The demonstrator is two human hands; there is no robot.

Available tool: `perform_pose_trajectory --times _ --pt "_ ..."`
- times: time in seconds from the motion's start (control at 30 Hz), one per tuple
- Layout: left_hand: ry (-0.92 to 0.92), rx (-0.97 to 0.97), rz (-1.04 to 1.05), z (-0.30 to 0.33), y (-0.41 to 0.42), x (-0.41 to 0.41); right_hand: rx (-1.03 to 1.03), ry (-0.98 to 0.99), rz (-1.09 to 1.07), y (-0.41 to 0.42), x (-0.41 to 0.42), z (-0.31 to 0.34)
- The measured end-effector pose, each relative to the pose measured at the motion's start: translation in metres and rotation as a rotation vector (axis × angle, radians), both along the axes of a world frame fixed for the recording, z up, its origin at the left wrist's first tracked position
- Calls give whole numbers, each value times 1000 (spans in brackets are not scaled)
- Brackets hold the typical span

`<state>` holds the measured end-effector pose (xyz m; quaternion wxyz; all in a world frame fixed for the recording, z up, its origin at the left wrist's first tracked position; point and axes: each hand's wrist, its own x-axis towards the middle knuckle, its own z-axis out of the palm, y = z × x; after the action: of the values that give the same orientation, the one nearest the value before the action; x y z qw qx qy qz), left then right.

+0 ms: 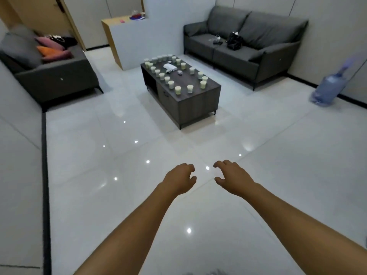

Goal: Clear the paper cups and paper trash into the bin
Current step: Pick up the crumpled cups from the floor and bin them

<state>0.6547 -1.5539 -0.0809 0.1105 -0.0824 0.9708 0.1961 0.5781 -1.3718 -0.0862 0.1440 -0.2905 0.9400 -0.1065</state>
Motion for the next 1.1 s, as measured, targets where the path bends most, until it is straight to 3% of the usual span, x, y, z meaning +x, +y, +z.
perform_pose_trajectory --times 0.3,1.1 --pt "-29 47 -100 5 54 -172 -27 -29 -170 76 -148 10" --pt "-110 54 -148 -30 26 -743 -47 -120 -294 69 -710 -17"
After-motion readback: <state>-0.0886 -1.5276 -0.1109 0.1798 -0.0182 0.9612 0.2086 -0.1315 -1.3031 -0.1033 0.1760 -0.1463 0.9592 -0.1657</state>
